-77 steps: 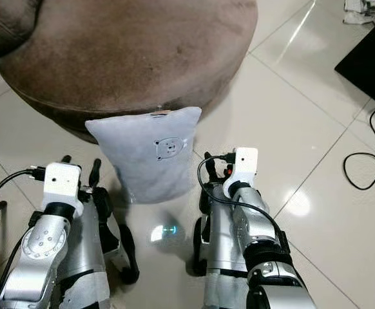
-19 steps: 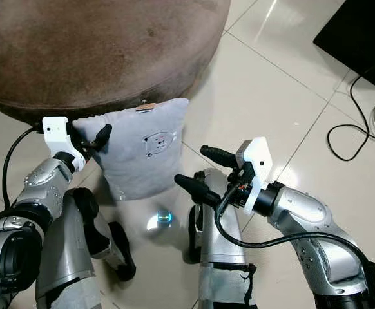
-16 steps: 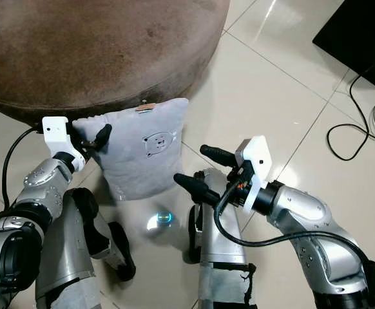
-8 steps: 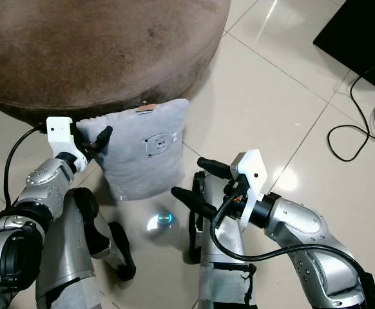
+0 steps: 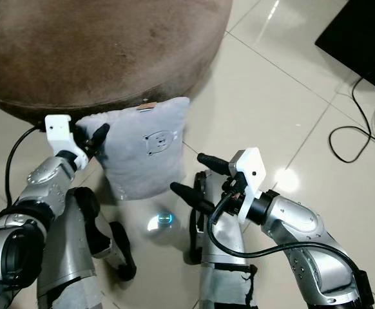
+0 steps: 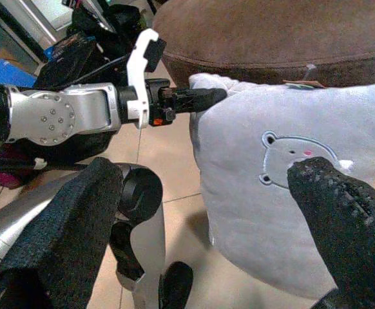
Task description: Move the pillow to the sofa from floor
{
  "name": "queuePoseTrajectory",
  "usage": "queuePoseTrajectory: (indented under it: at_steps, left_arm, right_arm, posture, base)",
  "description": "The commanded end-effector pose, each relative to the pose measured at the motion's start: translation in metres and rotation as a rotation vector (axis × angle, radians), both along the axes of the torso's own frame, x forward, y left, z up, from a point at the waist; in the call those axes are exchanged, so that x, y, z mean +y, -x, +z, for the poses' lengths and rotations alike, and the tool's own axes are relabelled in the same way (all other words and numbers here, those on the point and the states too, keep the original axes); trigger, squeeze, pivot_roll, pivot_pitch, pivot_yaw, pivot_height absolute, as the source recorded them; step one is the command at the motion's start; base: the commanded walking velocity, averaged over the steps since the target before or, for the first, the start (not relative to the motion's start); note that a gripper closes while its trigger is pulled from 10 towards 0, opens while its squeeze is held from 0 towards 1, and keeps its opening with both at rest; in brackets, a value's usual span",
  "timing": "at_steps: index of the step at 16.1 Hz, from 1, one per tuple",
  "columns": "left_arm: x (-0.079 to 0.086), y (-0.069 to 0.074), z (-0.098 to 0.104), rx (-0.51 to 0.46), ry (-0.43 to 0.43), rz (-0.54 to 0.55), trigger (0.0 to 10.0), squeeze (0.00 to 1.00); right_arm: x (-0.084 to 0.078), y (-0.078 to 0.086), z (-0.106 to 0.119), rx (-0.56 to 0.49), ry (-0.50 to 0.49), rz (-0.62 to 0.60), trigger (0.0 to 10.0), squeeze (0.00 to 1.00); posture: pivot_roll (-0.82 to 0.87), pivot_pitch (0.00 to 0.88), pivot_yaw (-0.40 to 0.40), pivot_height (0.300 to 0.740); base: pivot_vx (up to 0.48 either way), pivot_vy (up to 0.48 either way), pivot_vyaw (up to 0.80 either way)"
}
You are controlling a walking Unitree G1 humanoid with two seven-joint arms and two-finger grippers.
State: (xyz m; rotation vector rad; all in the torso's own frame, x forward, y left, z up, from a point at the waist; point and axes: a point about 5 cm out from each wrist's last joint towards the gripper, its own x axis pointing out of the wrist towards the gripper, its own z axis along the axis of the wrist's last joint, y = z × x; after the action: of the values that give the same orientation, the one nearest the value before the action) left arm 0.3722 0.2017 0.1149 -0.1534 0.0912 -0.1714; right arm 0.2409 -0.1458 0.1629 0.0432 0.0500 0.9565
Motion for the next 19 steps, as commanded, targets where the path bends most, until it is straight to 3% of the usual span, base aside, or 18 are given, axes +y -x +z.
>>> queuePoseTrajectory:
  at_steps: [1,4,6,8,10,12,14,15,16,17,19]
  left_arm:
    - [-0.003,0.005,-0.010,0.029,0.016,-0.017,0.0,0.00]
    - [-0.009,0.004,-0.007,-0.006,0.001,-0.033,0.0,0.00]
    - [-0.024,-0.003,0.008,-0.088,0.051,-0.107,0.0,0.00]
    - [-0.028,-0.004,0.011,-0.106,0.062,-0.123,0.0,0.00]
    - [-0.041,-0.004,0.014,-0.135,0.087,-0.201,0.0,0.00]
    - [-0.054,-0.001,0.010,-0.139,0.084,-0.278,0.0,0.00]
    - [-0.052,0.001,0.006,-0.117,0.016,-0.263,0.0,0.00]
    - [-0.046,0.003,0.000,-0.103,-0.085,-0.215,2.5,0.00]
    - [-0.041,0.004,-0.003,-0.105,-0.154,-0.175,2.5,0.00]
    - [-0.035,0.005,-0.003,-0.104,-0.150,-0.138,10.0,1.00]
    - [-0.025,0.007,-0.008,-0.079,-0.133,-0.068,10.0,1.00]
  right_arm:
    - [0.000,0.004,-0.008,0.024,0.001,-0.009,10.0,0.00]
    - [0.010,0.001,-0.020,0.026,-0.036,-0.033,10.0,0.00]
    - [0.017,-0.008,-0.024,0.012,-0.063,-0.054,10.0,0.00]
    - [0.018,-0.010,-0.025,0.009,-0.070,-0.060,10.0,0.00]
    - [0.019,-0.016,-0.030,-0.012,-0.075,-0.083,10.0,0.00]
    - [0.017,-0.022,-0.031,-0.026,-0.084,-0.104,10.0,0.00]
    - [0.018,-0.022,-0.033,-0.025,-0.078,-0.104,10.0,0.00]
    - [0.019,-0.021,-0.035,-0.025,-0.076,-0.100,10.0,0.00]
    - [0.019,-0.020,-0.035,-0.025,-0.077,-0.098,10.0,0.00]
    - [0.020,-0.017,-0.036,-0.020,-0.069,-0.089,10.0,0.00]
    - [0.019,-0.012,-0.037,-0.012,-0.055,-0.071,10.0,0.00]
  posture:
    - [-0.27,0.396,-0.014,0.496]
    - [-0.20,0.343,0.035,0.496]
    - [-0.13,0.330,0.080,0.496]
    - [-0.13,0.330,0.080,0.496]
    - [-0.07,0.269,0.101,0.496]
    - [-0.06,0.268,0.100,0.496]
    - [-0.06,0.291,0.096,0.496]
    - [-0.08,0.302,0.086,0.496]
    - [-0.08,0.302,0.086,0.496]
    - [-0.09,0.319,0.072,0.496]
    - [-0.10,0.324,0.059,0.496]
  base:
    - [0.000,0.000,0.00]
    - [0.000,0.000,0.00]
    - [0.000,0.000,0.00]
    - [0.000,0.000,0.00]
    - [0.000,0.000,0.00]
    - [0.000,0.000,0.00]
    - [0.000,0.000,0.00]
    - [0.000,0.000,0.00]
    - [0.000,0.000,0.00]
    - [0.000,0.000,0.00]
    - [0.000,0.000,0.00]
